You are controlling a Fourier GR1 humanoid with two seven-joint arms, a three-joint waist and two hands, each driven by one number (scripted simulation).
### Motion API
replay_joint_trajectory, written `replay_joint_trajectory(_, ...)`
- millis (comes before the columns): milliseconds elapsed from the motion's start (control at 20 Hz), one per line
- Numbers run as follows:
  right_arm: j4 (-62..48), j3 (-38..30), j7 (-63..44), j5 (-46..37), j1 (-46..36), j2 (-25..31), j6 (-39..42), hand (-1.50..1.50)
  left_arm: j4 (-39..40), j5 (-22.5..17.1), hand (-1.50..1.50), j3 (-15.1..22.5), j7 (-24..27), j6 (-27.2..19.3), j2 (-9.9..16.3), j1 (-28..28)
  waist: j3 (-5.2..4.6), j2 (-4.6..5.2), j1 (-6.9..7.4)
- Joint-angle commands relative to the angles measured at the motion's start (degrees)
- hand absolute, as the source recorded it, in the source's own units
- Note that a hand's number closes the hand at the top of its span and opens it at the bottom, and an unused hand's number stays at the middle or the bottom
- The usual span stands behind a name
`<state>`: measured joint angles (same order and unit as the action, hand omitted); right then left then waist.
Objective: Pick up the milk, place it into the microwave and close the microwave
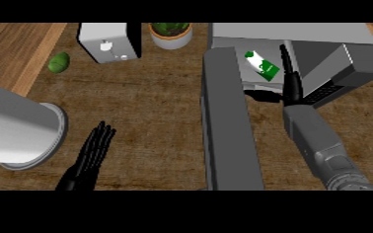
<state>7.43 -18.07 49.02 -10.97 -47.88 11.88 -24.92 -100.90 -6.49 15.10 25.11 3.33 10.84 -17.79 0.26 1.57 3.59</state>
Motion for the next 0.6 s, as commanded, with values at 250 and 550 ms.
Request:
replay_joint_trajectory(250, 0.3, -1.6, 6.6, 2.6, 6.5, -1.0, 13.1, -1.50, -3.3, 1.0, -1.50, 1.7, -3.9, -0.6, -0.7, -0.5, -0.08, -0.84, -1.53)
replay_joint_trajectory(550, 1.5, -1.4, 13.5, 3.3, 13.8, -3.2, 16.6, -1.50, 2.3, 0.2, -1.50, -1.2, -4.3, -0.2, -1.9, 6.8, -0.14, -1.04, -2.55)
